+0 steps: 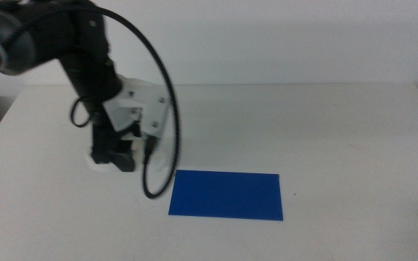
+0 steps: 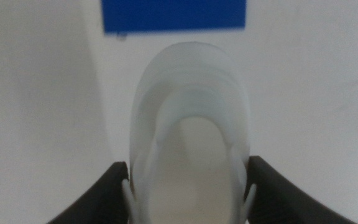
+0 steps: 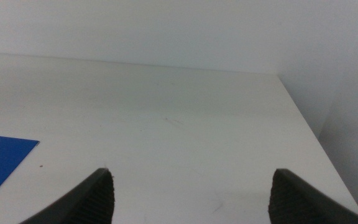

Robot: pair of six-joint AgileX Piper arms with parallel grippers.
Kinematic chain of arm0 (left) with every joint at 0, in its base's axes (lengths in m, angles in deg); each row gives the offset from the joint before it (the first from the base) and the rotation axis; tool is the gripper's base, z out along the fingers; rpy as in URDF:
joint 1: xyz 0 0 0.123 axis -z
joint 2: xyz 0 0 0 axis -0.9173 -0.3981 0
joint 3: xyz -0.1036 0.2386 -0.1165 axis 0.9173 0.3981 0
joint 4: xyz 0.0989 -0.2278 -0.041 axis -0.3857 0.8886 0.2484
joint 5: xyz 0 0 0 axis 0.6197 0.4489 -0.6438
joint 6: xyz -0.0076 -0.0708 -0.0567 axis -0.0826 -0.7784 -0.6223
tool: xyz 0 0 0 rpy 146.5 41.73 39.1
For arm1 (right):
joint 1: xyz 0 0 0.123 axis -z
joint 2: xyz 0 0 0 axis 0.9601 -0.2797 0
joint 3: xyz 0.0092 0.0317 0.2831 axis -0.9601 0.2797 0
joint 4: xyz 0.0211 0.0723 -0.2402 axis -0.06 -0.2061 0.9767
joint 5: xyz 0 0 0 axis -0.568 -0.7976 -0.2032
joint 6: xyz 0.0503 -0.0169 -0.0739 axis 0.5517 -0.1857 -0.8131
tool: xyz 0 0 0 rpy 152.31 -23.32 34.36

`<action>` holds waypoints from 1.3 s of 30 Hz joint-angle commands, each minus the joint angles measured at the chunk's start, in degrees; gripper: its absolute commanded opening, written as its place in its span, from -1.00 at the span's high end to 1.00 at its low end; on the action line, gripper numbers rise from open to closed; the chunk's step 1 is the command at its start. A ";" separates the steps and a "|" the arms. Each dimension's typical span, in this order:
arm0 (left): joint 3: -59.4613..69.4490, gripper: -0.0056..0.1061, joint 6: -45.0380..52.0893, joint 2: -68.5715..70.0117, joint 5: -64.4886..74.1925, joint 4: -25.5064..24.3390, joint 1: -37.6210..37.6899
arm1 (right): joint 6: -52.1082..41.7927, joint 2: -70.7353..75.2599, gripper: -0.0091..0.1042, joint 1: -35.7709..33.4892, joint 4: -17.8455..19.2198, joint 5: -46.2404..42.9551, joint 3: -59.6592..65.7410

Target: Use one arm to grab the shoe from the table and place it on the mat.

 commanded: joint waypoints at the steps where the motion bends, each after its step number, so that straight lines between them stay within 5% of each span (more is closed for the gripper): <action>1: -1.11 0.93 -2.01 2.99 2.42 0.30 2.78 | -0.43 1.49 -0.30 -0.04 0.52 -4.37 0.28; 19: -11.87 0.93 -15.15 -10.01 -5.01 1.18 17.40 | -0.43 1.49 -0.30 -0.04 0.52 -4.37 0.28; 39: -18.09 0.93 -17.86 -17.22 -7.68 0.18 19.20 | -0.43 1.49 -0.30 -0.04 0.52 -4.37 0.28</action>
